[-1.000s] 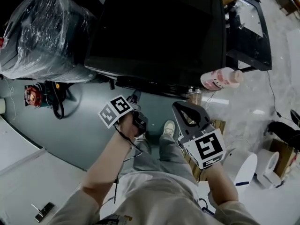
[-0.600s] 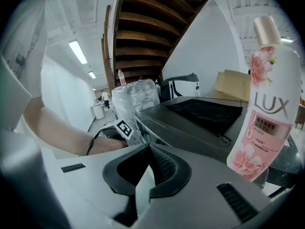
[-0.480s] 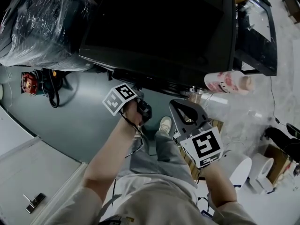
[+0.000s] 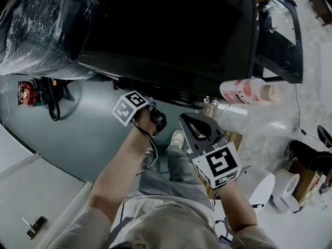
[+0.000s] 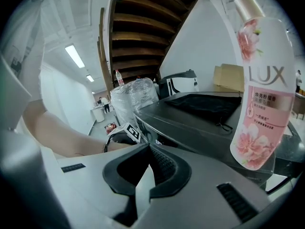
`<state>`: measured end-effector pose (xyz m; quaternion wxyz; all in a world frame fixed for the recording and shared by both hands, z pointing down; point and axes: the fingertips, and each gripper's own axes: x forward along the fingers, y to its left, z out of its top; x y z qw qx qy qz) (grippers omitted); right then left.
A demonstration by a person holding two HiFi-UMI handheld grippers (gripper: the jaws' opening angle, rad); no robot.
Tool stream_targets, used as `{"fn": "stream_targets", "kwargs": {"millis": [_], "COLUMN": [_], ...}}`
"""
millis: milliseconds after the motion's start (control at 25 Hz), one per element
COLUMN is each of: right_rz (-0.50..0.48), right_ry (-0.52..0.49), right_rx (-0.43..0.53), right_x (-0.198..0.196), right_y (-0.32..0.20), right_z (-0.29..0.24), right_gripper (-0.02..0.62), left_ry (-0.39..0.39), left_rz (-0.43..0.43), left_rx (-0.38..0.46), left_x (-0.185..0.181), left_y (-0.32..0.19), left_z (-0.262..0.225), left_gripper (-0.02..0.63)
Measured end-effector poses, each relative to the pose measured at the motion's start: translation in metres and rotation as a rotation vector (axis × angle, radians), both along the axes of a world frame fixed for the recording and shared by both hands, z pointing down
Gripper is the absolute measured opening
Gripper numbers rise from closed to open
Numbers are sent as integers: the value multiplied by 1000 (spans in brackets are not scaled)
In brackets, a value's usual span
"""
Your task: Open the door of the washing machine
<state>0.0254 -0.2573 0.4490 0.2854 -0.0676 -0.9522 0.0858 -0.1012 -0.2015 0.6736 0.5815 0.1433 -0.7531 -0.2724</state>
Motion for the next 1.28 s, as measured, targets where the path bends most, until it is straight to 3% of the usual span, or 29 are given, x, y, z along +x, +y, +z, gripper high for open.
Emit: {"fn": "stream_targets", "kwargs": {"millis": [240,440,680,840,1080,1280], "right_rz": [17,22,19,10,3,-15], "right_ry": [23,31,7,9,20,26], "right_rx": [1,3,-7,-4,-8,-4], "right_x": [6,11,10,8,9,10], "right_y": [-4,-4,2,8,19,31], "right_z": [6,9,9,10,12,14], "right_gripper": [28,28,28,28,28,28], "left_ry": [12,3,-4,-8,-14,-21], "left_rz": [-20,9,28,61,104,188], "left_rx": [16,-45,36,-52,-74,-107], "left_x": [-1,-1,0,4,16,28], "left_y": [-5,1,-6,6,27,53], "left_z": [2,-12,4,-11,-11,-10], "left_gripper": [204,202,204,204,193,179]}}
